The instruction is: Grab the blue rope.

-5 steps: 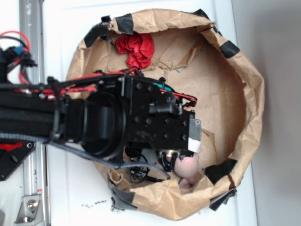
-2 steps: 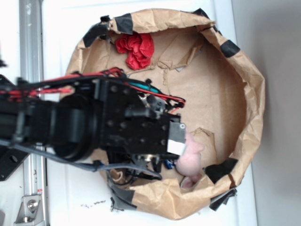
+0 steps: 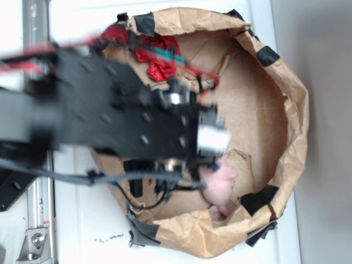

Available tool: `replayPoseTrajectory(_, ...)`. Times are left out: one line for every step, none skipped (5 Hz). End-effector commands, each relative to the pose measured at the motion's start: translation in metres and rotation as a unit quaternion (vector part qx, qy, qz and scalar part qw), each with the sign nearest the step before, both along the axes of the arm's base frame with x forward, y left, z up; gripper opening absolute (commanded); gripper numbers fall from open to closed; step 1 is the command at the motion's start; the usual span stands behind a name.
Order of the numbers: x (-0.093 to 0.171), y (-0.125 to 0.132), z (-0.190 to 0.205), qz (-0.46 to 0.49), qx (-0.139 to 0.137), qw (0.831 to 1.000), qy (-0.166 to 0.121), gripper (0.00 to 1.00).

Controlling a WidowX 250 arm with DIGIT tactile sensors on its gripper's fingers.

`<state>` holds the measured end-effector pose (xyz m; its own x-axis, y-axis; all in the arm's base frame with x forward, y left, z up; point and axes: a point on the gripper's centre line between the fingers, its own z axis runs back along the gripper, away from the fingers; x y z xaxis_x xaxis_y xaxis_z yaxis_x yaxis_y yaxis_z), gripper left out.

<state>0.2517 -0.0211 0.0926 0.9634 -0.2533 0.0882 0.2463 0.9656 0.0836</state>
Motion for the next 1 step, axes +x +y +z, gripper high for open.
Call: replayPoseTrajectory(-0.0105, 0.0174, 0.0607, 0.09, -0.04, 0.995, -0.026, 0.0)
